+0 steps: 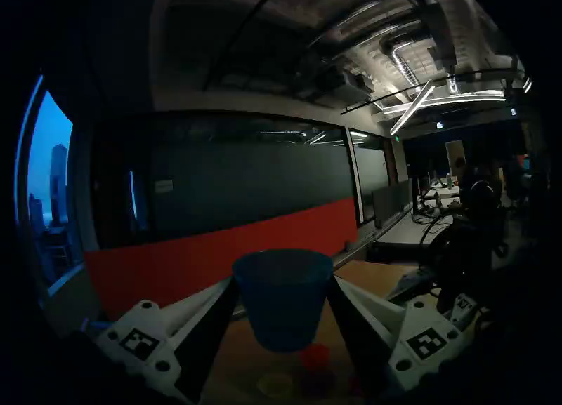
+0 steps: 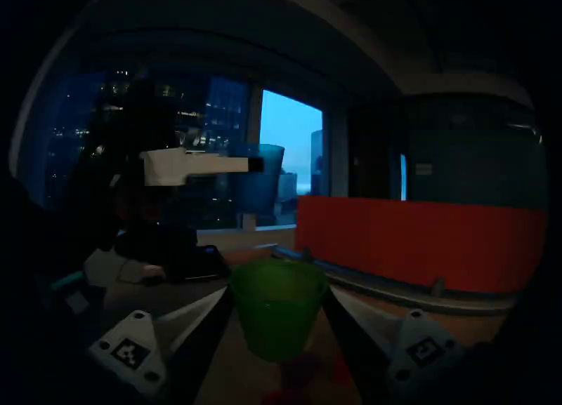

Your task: Pour water

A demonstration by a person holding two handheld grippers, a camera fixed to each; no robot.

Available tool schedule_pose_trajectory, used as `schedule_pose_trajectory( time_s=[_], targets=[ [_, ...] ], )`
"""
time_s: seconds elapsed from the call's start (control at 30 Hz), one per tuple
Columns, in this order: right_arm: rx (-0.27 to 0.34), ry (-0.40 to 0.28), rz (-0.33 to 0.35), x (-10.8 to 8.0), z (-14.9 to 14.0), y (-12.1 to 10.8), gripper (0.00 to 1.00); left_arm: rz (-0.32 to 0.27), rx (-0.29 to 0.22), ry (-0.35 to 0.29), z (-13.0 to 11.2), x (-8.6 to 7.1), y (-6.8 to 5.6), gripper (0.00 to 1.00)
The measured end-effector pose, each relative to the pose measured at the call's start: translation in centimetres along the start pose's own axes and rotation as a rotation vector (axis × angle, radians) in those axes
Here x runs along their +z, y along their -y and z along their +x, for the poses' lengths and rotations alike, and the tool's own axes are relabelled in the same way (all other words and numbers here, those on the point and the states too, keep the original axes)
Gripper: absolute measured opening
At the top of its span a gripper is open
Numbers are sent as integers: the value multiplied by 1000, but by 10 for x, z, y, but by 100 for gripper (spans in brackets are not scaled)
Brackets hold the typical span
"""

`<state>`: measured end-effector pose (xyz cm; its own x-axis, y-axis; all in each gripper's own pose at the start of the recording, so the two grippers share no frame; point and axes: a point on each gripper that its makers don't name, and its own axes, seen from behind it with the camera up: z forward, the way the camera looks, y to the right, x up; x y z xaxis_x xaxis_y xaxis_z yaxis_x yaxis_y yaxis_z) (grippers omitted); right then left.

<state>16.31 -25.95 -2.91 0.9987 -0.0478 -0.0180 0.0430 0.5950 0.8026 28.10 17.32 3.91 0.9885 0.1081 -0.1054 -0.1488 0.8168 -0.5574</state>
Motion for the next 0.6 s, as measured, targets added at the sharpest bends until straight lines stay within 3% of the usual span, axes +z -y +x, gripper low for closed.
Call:
schedule_pose_trajectory(
  time_s=[0.3, 0.6],
  targets=[
    [-5, 22, -47, -9, -6, -21, 90, 6, -8, 74, -48, -8, 9, 86],
    [-13, 34, -111, -23, -6, -52, 90, -16, -38, 134, -95, -14, 8, 86]
  ],
)
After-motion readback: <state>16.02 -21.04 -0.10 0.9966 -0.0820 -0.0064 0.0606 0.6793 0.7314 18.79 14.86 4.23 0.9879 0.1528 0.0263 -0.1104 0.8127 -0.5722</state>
